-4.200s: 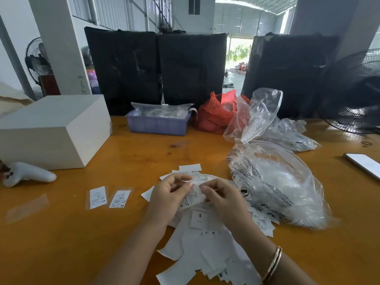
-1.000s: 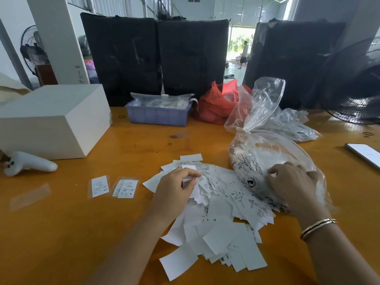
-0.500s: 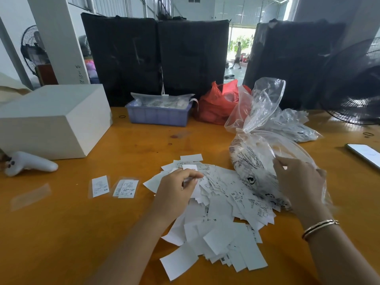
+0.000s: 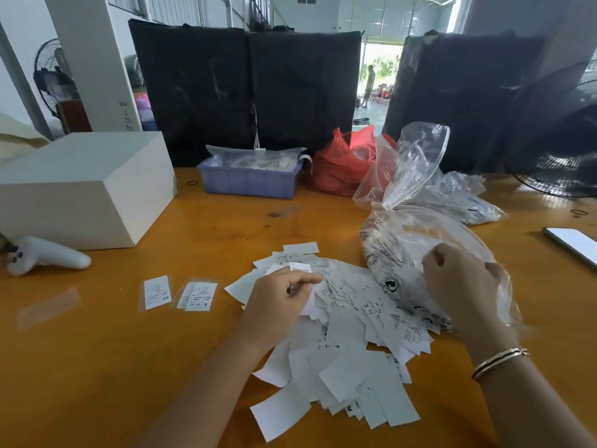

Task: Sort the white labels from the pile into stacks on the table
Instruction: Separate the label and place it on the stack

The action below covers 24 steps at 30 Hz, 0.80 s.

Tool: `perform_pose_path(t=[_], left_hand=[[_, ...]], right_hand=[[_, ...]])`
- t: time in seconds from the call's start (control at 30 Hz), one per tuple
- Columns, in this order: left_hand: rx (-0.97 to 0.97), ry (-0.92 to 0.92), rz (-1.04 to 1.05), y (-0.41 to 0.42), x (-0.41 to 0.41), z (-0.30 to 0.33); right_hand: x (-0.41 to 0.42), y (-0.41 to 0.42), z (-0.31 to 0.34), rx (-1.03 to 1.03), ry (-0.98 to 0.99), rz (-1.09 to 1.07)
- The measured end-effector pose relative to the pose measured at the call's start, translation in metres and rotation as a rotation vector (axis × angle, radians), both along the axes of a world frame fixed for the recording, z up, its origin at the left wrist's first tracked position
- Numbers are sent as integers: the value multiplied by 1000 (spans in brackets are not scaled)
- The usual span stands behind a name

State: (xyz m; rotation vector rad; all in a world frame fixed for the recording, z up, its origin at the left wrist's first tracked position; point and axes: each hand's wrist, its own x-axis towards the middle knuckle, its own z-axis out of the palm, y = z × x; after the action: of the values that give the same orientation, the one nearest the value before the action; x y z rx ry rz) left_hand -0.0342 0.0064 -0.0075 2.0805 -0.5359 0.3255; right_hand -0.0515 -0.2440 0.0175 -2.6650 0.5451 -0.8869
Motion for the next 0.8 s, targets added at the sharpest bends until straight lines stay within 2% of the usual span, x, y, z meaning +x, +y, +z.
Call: perform_pose_path(t=[0.07,0.17,0.27,0.33,0.4,0.6,0.7,0.8], left_hand=[[-3,15,6,-2,-1,2],[-62,72,-20,-1,-4,9],[-69,136,-100,1,-7,13],[-108,170,-187,2,-8,14],[-151,231,-221,3,-7,15],[-201,292,-171,6,-6,17],[-236,286,-102,3,-4,16],[-342,357,-79,4,-4,18]], right_hand=[[-2,7,5,59,-157,76],[-5,27,19,284,-268,426],[-9,60,18,555,-85,677],[-8,77,12,751,73,729],[-7,86,4,853,167,762],[-10,100,-6,837,284,755],[-12,101,-6,774,270,760],[-10,100,-7,890,157,754]])
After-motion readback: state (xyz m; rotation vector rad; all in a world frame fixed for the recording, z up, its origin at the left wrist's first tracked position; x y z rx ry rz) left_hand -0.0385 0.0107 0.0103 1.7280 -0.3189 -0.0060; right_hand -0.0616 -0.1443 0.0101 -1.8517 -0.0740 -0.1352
